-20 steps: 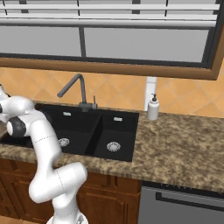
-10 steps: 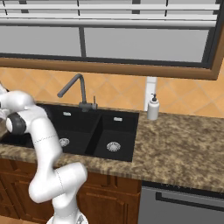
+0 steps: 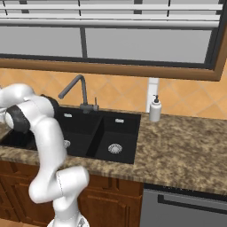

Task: Pick the broccoli from the sink and place it in the bowl. Then pick the bowl and place it in the microwave. Then close the microwave door and press the start button.

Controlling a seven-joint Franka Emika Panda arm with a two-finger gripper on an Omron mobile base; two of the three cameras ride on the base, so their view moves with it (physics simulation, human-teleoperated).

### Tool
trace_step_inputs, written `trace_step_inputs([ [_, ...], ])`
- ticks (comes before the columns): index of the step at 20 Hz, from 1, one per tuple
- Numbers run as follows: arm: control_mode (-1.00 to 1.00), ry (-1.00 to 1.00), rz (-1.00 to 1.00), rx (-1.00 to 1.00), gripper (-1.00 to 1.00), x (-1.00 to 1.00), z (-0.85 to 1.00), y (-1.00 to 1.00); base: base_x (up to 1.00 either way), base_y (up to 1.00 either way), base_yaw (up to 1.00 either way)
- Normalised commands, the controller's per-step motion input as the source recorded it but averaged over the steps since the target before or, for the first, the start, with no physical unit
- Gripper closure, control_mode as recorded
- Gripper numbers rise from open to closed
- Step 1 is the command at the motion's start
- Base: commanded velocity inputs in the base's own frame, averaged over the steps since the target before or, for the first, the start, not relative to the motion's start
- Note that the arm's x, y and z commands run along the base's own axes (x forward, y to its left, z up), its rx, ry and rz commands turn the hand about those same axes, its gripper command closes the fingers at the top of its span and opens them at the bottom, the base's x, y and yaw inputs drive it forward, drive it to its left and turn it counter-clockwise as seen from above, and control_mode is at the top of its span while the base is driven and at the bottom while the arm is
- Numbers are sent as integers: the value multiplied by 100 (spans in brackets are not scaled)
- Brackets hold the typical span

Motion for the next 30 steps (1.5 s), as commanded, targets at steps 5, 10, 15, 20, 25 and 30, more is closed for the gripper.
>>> trace_step_inputs([
  [5,-100,4,-6,9,100,-29,53,-57,0,0,0],
  [10,-100,16,-15,0,100,-32,87,-53,0,0,0],
  [15,-100,15,-13,0,100,-37,80,-71,0,0,0],
  [20,-100,0,-8,0,100,-57,50,-76,0,0,0],
  [25,-100,-2,-12,-4,100,-54,38,-71,0,0,0],
  [30,-100,0,-19,-5,100,-24,28,-84,0,0,0],
])
